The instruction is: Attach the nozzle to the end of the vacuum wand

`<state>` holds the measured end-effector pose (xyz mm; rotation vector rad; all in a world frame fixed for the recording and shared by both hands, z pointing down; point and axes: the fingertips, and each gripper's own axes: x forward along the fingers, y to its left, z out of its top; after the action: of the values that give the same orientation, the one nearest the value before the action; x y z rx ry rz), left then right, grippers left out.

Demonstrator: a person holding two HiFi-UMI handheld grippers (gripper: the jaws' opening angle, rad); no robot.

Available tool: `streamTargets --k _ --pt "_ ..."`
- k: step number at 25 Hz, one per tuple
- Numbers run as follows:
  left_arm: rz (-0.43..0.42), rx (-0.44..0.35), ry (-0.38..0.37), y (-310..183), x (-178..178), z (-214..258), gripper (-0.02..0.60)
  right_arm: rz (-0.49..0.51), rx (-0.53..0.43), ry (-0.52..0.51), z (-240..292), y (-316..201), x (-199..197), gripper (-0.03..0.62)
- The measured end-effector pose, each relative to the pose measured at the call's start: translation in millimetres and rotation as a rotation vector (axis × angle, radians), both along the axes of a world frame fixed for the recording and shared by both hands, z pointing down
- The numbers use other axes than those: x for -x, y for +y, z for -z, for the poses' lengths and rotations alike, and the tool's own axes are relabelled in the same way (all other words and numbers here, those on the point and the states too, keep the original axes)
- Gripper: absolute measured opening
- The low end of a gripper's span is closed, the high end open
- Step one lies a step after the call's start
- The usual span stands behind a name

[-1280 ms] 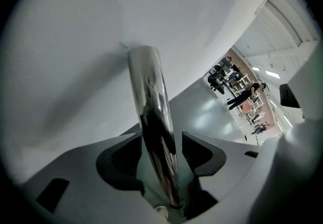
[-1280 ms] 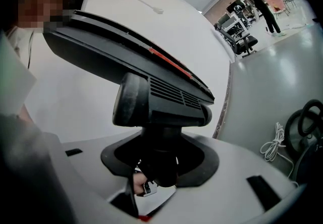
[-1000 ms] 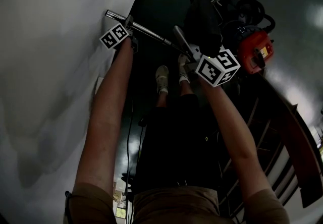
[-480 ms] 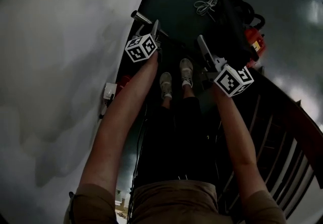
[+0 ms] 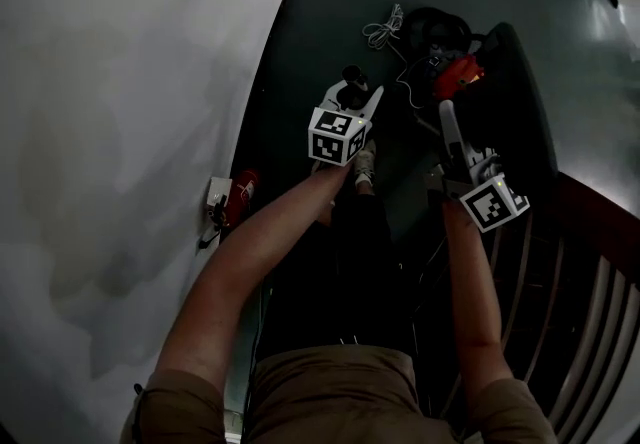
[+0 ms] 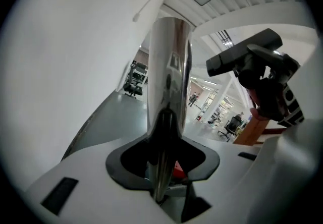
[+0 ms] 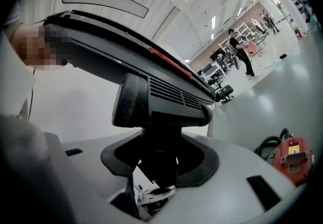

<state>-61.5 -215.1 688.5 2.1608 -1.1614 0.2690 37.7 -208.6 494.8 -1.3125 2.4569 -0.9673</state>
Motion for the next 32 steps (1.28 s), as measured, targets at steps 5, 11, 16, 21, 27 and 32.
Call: streamTargets --k 5,11,16,21,27,32 --pt "-0.129 -0.082 -0.027 36.8 -52.1 28.4 0.147 -0.003 -0.062 0.045 39.4 38.2 -26.4 0.183" --pt "-0.299 -0.270 -0.035 59.4 -137.1 66.8 0.144 -0.064 -0.169 0.088 65.9 66.7 -76.0 0.183" --pt "-0.376 -0.373 -0.051 82.0 -200.8 95.6 0.140 -0.143 -0.171 0.103 88.9 97.7 -125.4 0.183" --pt "-0.505 -0.450 -0.058 108.2 -280.2 120.6 0.139 -0.185 -0.176 0.150 123.0 118.6 -192.3 0.183" --pt "-0.673 -0.514 -0.087 143.0 -363.1 136.1 0.127 -0.196 -0.129 0.154 130.4 131.5 -248.6 0.183" --pt "-0.792 -0.550 -0.096 178.0 -404.4 136.5 0.118 -0.229 -0.039 0.265 107.6 148.4 -282.6 0.183"
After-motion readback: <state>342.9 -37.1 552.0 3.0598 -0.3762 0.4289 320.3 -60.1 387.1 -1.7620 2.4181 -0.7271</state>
